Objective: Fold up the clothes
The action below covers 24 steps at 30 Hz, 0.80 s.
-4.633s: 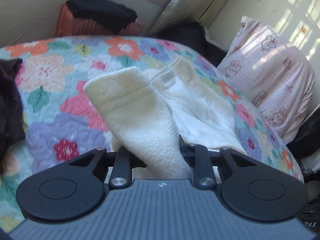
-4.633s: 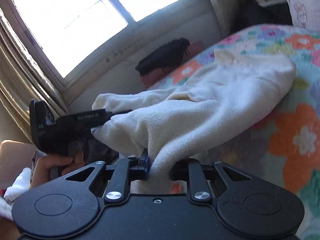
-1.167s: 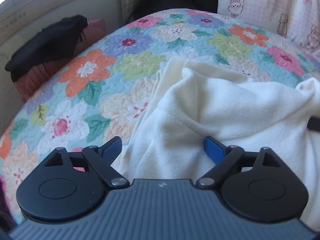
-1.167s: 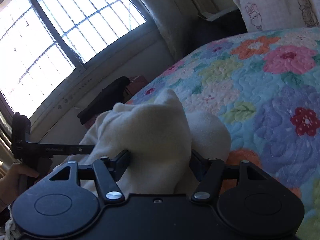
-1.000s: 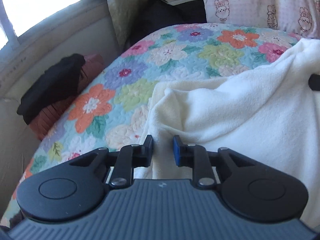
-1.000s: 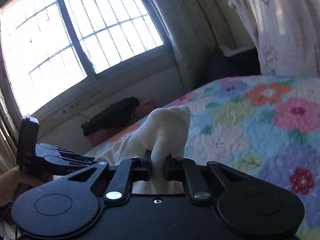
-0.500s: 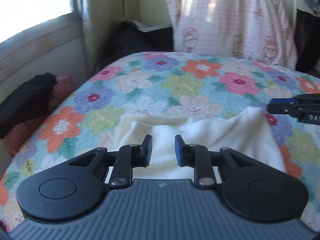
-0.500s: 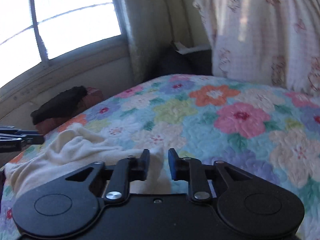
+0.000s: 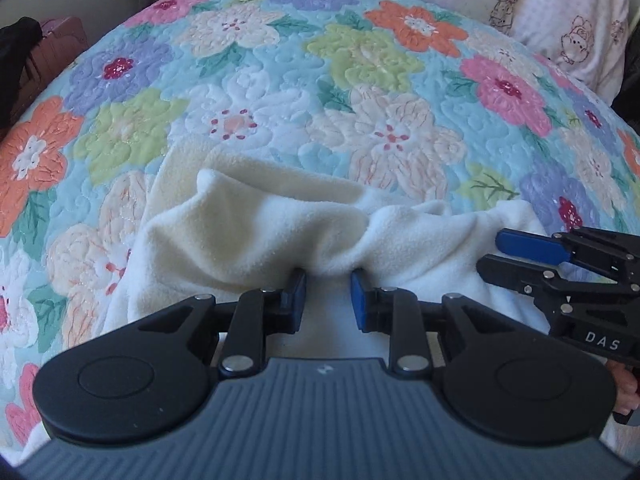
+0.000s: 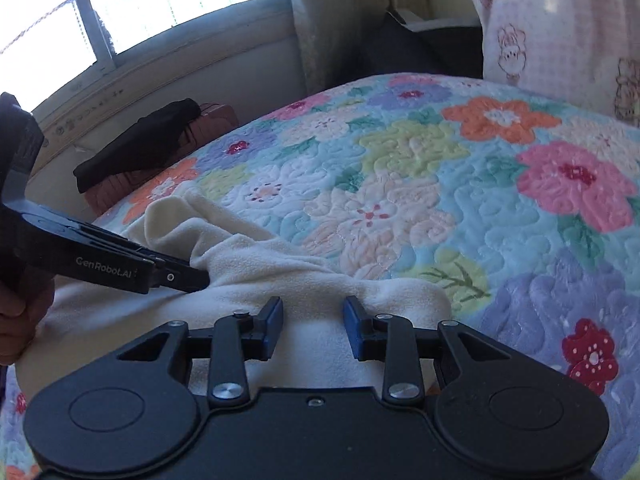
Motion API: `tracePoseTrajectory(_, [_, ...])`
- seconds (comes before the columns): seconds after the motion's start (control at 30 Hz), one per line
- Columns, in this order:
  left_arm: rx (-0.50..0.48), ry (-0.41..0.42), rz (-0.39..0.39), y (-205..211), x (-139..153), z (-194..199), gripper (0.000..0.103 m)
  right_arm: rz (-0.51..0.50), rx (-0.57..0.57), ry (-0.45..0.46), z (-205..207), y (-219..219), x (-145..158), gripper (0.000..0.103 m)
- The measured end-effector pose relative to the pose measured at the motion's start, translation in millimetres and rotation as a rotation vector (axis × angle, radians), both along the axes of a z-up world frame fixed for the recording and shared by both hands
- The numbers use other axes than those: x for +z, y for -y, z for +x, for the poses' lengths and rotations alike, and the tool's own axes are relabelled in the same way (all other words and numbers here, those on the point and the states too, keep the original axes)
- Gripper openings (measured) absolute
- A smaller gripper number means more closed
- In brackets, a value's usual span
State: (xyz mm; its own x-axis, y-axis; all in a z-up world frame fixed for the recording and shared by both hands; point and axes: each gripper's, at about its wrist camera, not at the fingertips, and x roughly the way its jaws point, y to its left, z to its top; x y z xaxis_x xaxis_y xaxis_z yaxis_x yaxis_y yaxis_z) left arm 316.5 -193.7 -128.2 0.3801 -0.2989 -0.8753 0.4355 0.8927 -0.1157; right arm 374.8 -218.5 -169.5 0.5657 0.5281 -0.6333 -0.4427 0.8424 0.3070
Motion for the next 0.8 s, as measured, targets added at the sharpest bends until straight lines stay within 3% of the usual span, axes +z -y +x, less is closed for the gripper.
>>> tracePoseTrajectory(0.13, [-0.002, 0.054, 0.061, -4.5, 3.0, -5.7, 0.026, -0.059, 0.023, 0.015, -13.0, 0.9, 1.0, 0.036])
tracePoseTrajectory(0.27, [0.035, 0.176, 0.156, -18.7, 4.5, -12.0, 0.024, 0.001, -0.025, -0.024, -24.3, 18.6, -3.7, 0.036])
tracePoseTrajectory(0.43, [0.107, 0.106, 0.117, -36.6, 6.4, -10.0, 0.024, -0.020, -0.066, -0.051, -56.3, 27.5, -7.7, 0.036])
tracePoseTrajectory(0.47, [0.121, 0.099, 0.121, -37.1, 7.6, -9.7, 0.024, -0.041, -0.072, -0.048, -64.9, 27.3, -7.9, 0.039])
tracePoseTrajectory(0.5, [0.138, 0.093, 0.115, -38.4, 9.3, -10.3, 0.024, -0.054, -0.093, -0.048, -71.8, 30.3, -7.3, 0.058])
tracePoseTrajectory(0.53, [0.166, 0.089, 0.092, -42.0, 12.5, -12.8, 0.024, -0.065, -0.115, -0.049, -78.5, 33.8, -6.7, 0.069])
tracePoseTrajectory(0.6, [0.243, 0.096, -0.002, -57.5, 22.9, -30.3, 0.024, -0.049, -0.156, -0.054, -91.6, 45.1, -3.9, 0.068])
tracePoseTrajectory(0.63, [0.281, 0.103, -0.062, -66.8, 28.7, -43.0, 0.032, -0.016, -0.175, -0.058, -98.0, 53.5, -1.6, 0.068])
tracePoseTrajectory(0.67, [0.312, 0.113, -0.131, -77.7, 33.8, -59.7, 0.048, -0.019, -0.189, -0.064, -99.9, 57.0, -1.0, 0.068])
tracePoseTrajectory(0.7, [0.341, 0.126, -0.180, -87.9, 37.4, -77.3, 0.052, -0.026, -0.202, -0.071, -101.2, 59.9, -0.6, 0.068])
tracePoseTrajectory(0.8, [0.392, 0.170, -0.203, -112.1, 44.0, -134.3, 0.056, -0.125, -0.229, -0.104, -97.3, 60.7, -3.2, 0.068])
